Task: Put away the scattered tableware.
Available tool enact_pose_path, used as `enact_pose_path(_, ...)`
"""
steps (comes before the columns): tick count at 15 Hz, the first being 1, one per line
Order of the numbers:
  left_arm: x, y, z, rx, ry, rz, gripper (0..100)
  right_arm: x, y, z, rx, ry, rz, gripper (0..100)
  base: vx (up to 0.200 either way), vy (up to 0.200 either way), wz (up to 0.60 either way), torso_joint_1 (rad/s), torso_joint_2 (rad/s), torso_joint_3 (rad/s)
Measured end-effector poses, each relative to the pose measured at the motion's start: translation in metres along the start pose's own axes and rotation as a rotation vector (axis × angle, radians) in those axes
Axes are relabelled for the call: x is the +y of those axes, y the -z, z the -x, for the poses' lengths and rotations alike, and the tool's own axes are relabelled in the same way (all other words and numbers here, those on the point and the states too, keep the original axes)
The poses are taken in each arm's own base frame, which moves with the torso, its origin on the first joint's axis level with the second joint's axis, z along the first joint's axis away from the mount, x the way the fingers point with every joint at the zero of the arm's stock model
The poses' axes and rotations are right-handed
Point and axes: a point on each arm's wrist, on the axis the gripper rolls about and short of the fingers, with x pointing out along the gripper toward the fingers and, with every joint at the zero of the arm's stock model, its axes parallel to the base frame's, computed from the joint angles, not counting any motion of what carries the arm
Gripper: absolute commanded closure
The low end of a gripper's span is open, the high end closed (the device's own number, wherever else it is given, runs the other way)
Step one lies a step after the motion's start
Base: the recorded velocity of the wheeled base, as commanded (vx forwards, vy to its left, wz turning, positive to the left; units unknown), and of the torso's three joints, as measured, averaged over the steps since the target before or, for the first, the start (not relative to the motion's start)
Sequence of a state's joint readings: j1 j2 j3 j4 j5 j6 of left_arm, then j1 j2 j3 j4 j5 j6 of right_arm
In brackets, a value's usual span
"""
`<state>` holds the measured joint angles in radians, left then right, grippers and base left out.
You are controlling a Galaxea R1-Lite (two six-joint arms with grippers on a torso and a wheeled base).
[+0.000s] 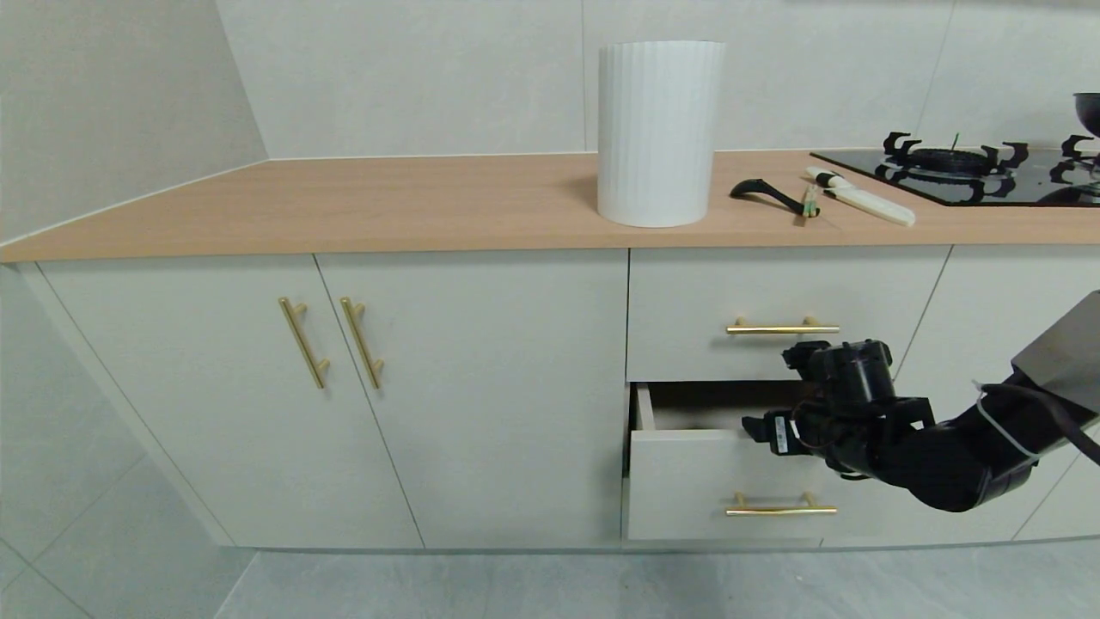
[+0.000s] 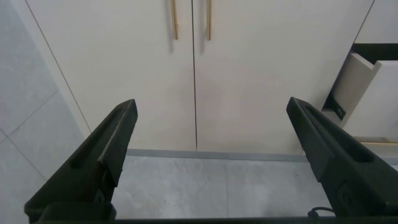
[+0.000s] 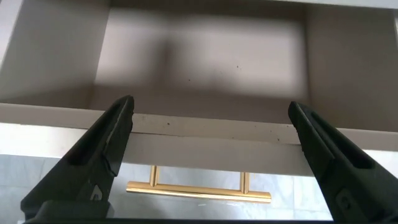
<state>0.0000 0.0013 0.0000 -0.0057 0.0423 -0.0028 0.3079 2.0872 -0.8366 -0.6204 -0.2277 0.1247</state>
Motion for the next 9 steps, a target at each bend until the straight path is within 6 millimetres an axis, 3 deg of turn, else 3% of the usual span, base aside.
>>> enact_pose_path(9,0.000,0.000,0.000,0.000,0.000,0.000,0,0.002,0.001,0.027,0.141,-0.009,0.051,0,0.000,0.000,0.00,0.000,0.00,0.000)
